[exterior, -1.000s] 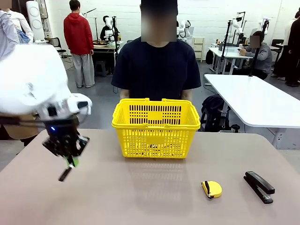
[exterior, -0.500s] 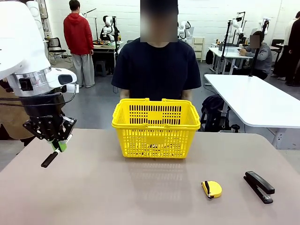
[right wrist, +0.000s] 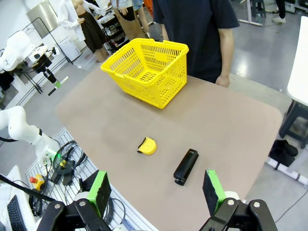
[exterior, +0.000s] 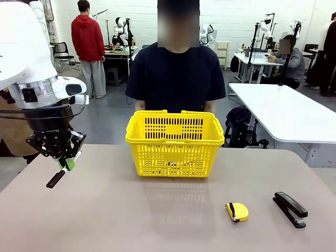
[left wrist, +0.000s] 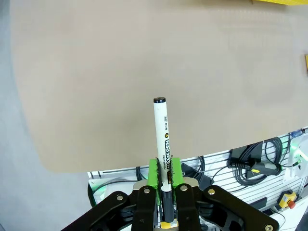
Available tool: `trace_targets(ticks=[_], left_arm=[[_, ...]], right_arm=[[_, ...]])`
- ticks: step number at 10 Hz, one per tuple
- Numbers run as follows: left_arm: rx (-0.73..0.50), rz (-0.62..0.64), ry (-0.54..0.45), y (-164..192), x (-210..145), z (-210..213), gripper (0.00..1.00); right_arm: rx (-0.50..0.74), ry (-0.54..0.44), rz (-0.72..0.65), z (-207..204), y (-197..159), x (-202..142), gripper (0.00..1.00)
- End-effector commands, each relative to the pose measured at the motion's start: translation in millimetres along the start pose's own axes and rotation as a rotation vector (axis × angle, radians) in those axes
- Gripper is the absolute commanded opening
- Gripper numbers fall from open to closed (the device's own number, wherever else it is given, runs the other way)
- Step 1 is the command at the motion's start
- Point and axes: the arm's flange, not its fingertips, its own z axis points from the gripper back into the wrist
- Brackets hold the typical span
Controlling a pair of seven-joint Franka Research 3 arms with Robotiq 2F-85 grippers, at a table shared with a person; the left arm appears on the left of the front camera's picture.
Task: Place the items the person wants into the basket.
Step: Pick up the item the person points to and place it in the Market Basket.
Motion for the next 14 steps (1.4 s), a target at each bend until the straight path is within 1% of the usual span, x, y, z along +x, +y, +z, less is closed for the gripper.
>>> trace_targets(ticks=[1, 2, 3, 4, 5, 6, 7, 8, 9, 10, 11, 12, 13, 14], left_arm=[[0.000, 0.000, 0.000, 0.0, -0.1, 0.1, 0.12], [0.018, -0.119, -0.018, -15.8, 20.5, 24.3, 0.12], [-0.012, -0.283, -0.082, -34.0, 37.8, 42.0, 0.12], [0.005, -0.421, -0.109, -60.5, 67.0, 60.7, 0.12], [0.043, -0.542, -0.107, -87.9, 101.4, 73.7, 0.12], [0.065, -0.655, -0.082, -117.4, 128.8, 72.5, 0.12], [0.116, -0.731, -0.102, -143.5, 157.3, 65.4, 0.12], [0.109, -0.748, -0.075, -167.7, 194.5, 60.4, 0.12], [0.152, -0.790, -0.082, -193.6, 224.9, 45.8, 0.12], [0.172, -0.824, -0.099, -212.0, 243.1, 30.5, 0.12], [0.181, -0.859, -0.099, -226.9, 256.6, 20.8, 0.12], [0.155, -0.887, -0.082, -236.9, 266.5, 15.4, 0.12], [0.137, -0.906, -0.061, -242.4, 266.8, 14.4, 0.12], [0.149, -0.909, -0.060, -239.1, 252.7, 18.1, 0.12]], right_arm=[[0.024, -0.037, 0.012, -0.5, -1.0, 2.4, 1.00], [0.024, -0.037, 0.012, -0.5, -1.0, 2.4, 1.00], [0.024, -0.037, 0.012, -0.5, -1.0, 2.4, 1.00], [0.024, -0.037, 0.012, -0.5, -1.0, 2.4, 1.00], [0.024, -0.037, 0.012, -0.5, -1.0, 2.4, 1.00], [0.024, -0.037, 0.012, -0.5, -1.0, 2.4, 1.00], [0.024, -0.037, 0.012, -0.5, -1.0, 2.4, 1.00], [0.024, -0.037, 0.012, -0.5, -1.0, 2.4, 1.00], [0.024, -0.037, 0.012, -0.5, -1.0, 2.4, 1.00], [0.024, -0.037, 0.012, -0.5, -1.0, 2.4, 1.00], [0.024, -0.037, 0.012, -0.5, -1.0, 2.4, 1.00], [0.024, -0.037, 0.012, -0.5, -1.0, 2.4, 1.00], [0.024, -0.037, 0.012, -0.5, -1.0, 2.4, 1.00], [0.024, -0.037, 0.012, -0.5, -1.0, 2.4, 1.00]])
